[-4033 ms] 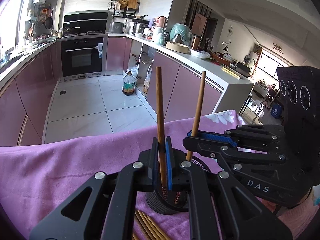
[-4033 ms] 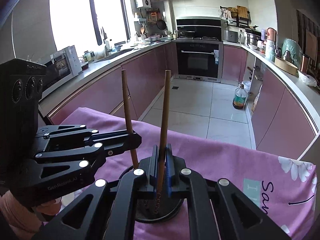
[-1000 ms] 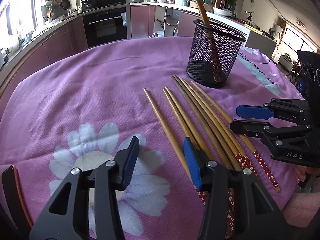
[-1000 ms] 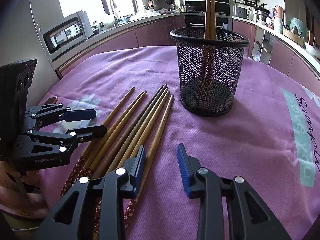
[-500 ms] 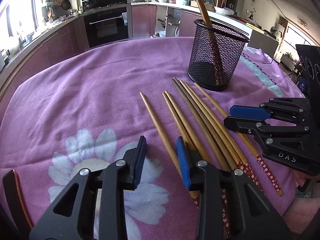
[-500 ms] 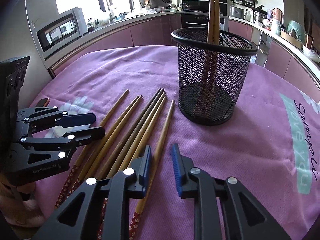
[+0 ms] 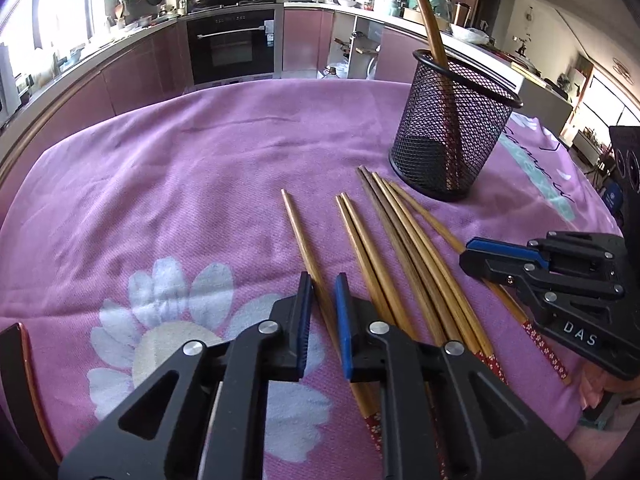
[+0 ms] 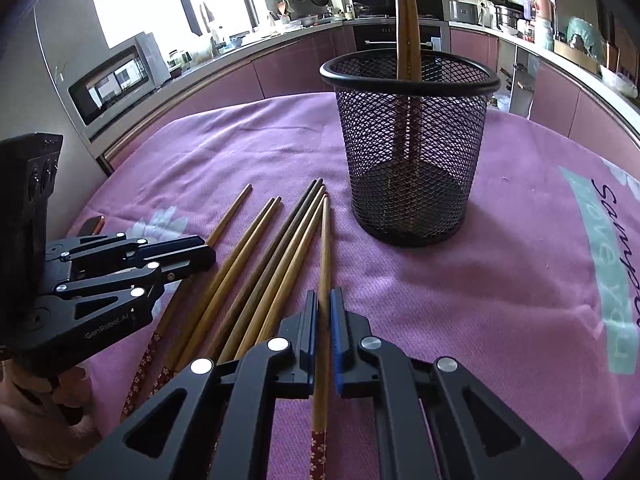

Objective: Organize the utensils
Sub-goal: 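Lift the chopstick upright and lower it into the black mesh cup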

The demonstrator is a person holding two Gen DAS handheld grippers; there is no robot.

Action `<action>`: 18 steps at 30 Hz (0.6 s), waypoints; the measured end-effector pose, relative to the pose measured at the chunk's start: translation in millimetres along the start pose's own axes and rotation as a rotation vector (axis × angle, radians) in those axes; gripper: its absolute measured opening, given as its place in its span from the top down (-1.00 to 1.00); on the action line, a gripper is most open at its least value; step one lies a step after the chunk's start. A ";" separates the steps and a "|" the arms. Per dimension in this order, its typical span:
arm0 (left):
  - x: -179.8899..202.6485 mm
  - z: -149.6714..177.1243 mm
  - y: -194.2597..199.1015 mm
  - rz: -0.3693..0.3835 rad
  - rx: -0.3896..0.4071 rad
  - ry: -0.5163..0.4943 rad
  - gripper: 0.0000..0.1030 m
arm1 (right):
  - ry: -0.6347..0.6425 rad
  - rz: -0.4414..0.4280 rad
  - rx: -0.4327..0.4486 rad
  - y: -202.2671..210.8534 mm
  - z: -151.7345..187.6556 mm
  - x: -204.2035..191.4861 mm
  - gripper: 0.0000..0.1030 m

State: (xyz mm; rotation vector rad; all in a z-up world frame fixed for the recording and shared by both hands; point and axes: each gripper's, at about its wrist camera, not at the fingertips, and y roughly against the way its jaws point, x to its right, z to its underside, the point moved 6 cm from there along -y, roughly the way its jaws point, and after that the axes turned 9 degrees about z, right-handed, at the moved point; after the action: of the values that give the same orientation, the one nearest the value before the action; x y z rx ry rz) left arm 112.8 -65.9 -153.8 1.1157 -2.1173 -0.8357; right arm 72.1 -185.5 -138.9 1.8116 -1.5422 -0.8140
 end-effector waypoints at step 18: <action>-1.0 -5.2 18.3 0.074 0.037 0.041 0.85 | -0.044 -0.123 0.036 17.3 -3.4 -2.8 0.90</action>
State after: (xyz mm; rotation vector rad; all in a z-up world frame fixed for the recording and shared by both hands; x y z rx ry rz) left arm 108.3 -58.1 -136.9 1.0570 -2.1345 -0.7360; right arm 63.9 -184.8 -123.1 1.9428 -1.4929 -0.8945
